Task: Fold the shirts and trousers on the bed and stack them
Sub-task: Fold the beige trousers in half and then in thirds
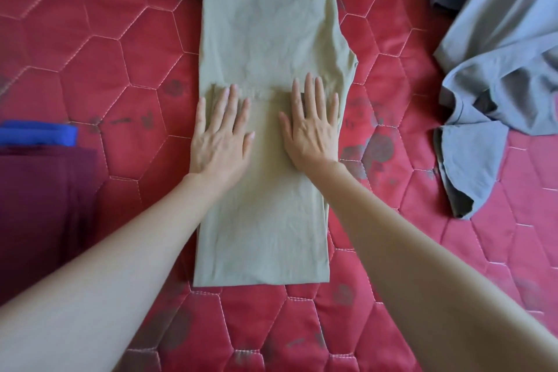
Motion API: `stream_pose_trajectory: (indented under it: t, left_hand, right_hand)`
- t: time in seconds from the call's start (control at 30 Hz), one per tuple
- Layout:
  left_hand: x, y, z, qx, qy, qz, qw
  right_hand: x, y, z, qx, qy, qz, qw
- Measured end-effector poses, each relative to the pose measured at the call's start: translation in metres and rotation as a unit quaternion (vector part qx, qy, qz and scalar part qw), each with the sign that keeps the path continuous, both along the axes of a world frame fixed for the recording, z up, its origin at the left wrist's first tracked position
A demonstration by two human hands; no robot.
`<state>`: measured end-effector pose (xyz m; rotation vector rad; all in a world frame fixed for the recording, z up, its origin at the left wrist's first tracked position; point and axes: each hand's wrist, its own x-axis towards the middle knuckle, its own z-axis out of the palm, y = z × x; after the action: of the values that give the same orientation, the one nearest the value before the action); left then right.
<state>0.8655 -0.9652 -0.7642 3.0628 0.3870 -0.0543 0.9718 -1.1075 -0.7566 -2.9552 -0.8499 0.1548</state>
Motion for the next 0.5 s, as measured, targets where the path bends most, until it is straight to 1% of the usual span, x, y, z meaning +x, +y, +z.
stream_pose_trajectory:
  t: [0.1, 0.2, 0.3, 0.4, 0.5]
  left_hand:
    - [-0.049, -0.014, -0.001, -0.029, -0.002, -0.007, 1.0]
    - [-0.097, -0.027, 0.0, -0.063, 0.015, 0.028, 0.998]
    - [-0.12, -0.034, 0.006, -0.044, 0.034, 0.021, 0.998]
    - [-0.142, -0.035, 0.012, -0.029, 0.055, -0.052, 0.997]
    - [-0.175, -0.035, 0.014, -0.043, 0.064, -0.147, 0.986]
  right_hand:
    - [-0.06, -0.03, 0.001, 0.042, 0.045, 0.024, 0.998]
    - [-0.119, -0.072, -0.003, 0.032, 0.073, 0.024, 0.997]
    - [-0.145, -0.095, 0.0, 0.016, 0.081, 0.017, 0.996]
    - [-0.156, -0.111, 0.007, 0.011, 0.1, 0.056, 0.993]
    - [-0.164, -0.13, 0.012, 0.019, 0.102, 0.139, 0.985]
